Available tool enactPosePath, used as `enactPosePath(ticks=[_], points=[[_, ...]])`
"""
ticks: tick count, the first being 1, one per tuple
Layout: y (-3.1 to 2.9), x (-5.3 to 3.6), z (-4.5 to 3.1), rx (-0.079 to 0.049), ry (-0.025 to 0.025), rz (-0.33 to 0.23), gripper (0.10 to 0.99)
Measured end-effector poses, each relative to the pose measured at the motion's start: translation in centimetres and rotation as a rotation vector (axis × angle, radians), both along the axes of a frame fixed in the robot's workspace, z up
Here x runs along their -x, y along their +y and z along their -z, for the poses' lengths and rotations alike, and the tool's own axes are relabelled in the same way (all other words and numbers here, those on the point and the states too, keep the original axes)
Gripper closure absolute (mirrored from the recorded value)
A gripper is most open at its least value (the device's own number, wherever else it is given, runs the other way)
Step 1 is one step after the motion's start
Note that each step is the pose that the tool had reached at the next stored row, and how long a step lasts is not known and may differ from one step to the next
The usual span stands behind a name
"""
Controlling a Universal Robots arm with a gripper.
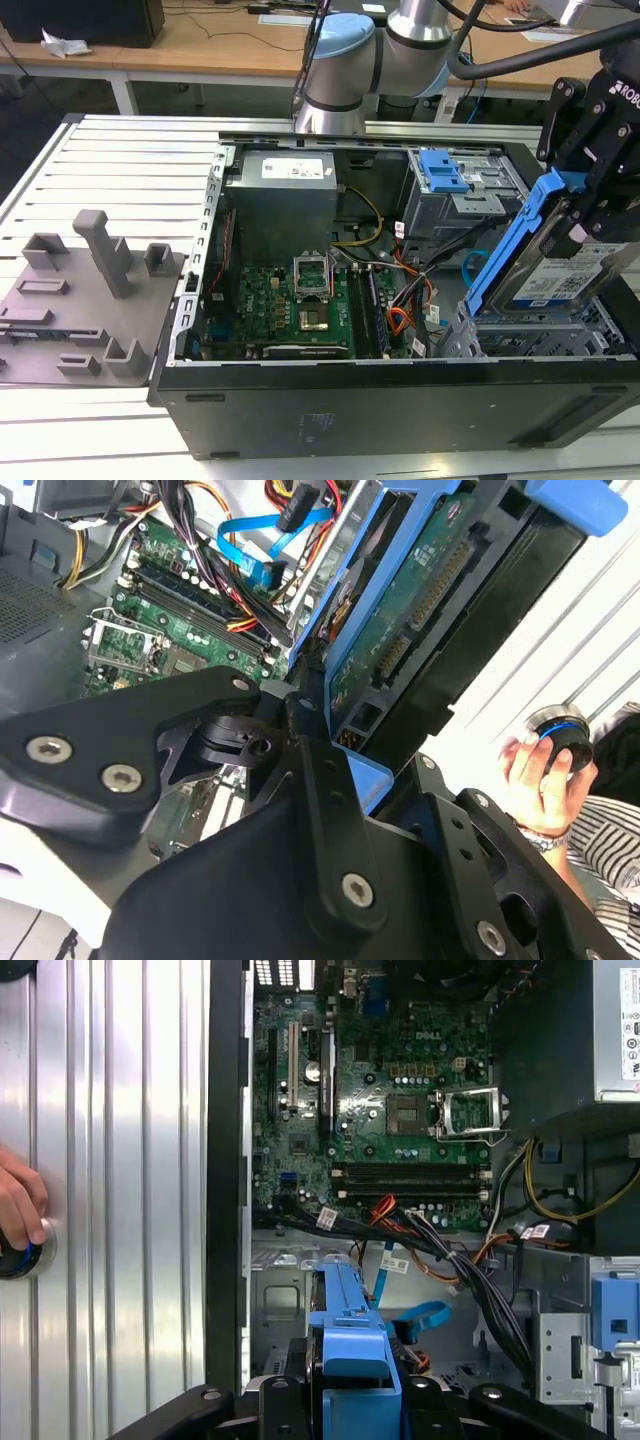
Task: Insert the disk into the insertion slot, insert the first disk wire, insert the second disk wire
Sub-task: 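Insert the disk into the insertion slot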
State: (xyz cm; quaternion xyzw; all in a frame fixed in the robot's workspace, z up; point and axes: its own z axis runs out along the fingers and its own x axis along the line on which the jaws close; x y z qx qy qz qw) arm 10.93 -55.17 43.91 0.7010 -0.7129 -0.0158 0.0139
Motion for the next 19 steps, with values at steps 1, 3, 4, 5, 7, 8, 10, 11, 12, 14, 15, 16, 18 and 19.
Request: enactPosePath(ticks=[1, 3, 4, 5, 7, 8, 10, 11, 12, 14, 15, 16, 18, 19], points=[[0.04, -0.24, 0.01, 0.0, 0.0021, 0.0, 0.722], [0.1, -0.49, 0.06, 0.0, 0.0046, 0.0, 0.722], [0.11, -0.55, 0.1, 0.0, 0.0056, 0.0, 0.722], [0.11, -0.55, 0.16, 0.0, 0.0065, 0.0, 0.722], [0.11, -0.54, 0.29, 0.0, 0.0072, 0.0, 0.722], [0.11, -0.55, 0.42, 0.0, 0.0077, 0.0, 0.722], [0.11, -0.55, 0.59, 0.0, 0.0085, 0.0, 0.722], [0.11, -0.55, 0.67, 0.0, 0.0089, 0.0, 0.722], [0.11, -0.55, 0.74, 0.0, 0.0092, 0.0, 0.722], [0.11, -0.55, 1.15, 0.0, 0.0112, 0.0, 0.722], [0.11, -0.55, 1.47, 0.0, 0.0125, 0.0, 0.722], [0.11, -0.55, 1.77, 0.0, 0.0135, 0.0, 0.722], [0.11, -0.55, 2.17, 0.0, 0.0142, 0.0, 0.722], [0.11, -0.55, 2.32, 0.0, 0.0145, 0.0, 0.722]])
